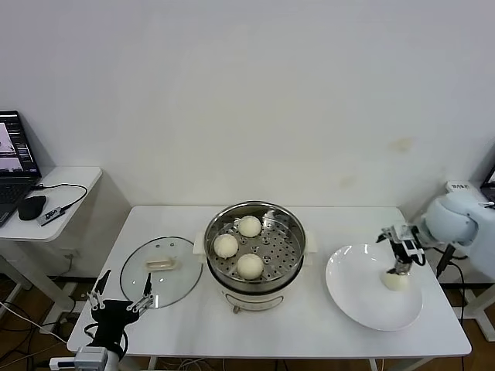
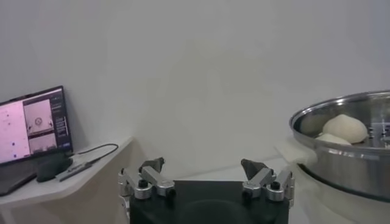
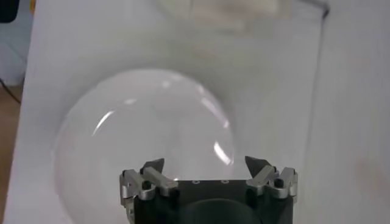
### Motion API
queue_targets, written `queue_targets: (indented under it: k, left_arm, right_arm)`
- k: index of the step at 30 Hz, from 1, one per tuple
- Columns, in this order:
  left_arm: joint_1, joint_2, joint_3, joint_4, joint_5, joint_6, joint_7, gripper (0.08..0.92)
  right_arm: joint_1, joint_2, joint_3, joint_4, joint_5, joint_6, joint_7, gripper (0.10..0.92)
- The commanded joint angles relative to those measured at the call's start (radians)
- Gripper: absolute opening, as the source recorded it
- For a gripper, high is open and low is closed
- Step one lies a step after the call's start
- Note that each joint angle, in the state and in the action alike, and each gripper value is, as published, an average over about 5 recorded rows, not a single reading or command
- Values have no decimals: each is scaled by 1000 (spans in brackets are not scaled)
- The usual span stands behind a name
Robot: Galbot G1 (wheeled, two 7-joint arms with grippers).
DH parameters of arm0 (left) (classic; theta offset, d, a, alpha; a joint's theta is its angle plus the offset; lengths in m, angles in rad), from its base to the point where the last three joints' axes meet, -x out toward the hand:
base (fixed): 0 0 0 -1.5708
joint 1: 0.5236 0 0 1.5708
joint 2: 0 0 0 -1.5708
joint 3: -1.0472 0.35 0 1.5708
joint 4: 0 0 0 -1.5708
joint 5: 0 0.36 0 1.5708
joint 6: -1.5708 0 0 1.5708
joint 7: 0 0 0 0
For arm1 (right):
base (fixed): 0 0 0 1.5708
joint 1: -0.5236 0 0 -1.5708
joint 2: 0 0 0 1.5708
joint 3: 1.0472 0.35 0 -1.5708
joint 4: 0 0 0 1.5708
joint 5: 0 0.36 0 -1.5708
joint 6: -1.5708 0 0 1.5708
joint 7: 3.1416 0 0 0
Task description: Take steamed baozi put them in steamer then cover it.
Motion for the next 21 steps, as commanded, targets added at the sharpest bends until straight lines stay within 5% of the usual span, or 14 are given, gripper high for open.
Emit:
queue_targets:
  k: [1,21]
  left_arm:
    - [3,0,1,0,1,0,0,823]
    - [5,-9,-8,10,4,1,0,823]
  right_arm:
    - [-304,-12,250,-94,-101,9,0,823]
    - [-309,165,256,-293,-174,35,39,823]
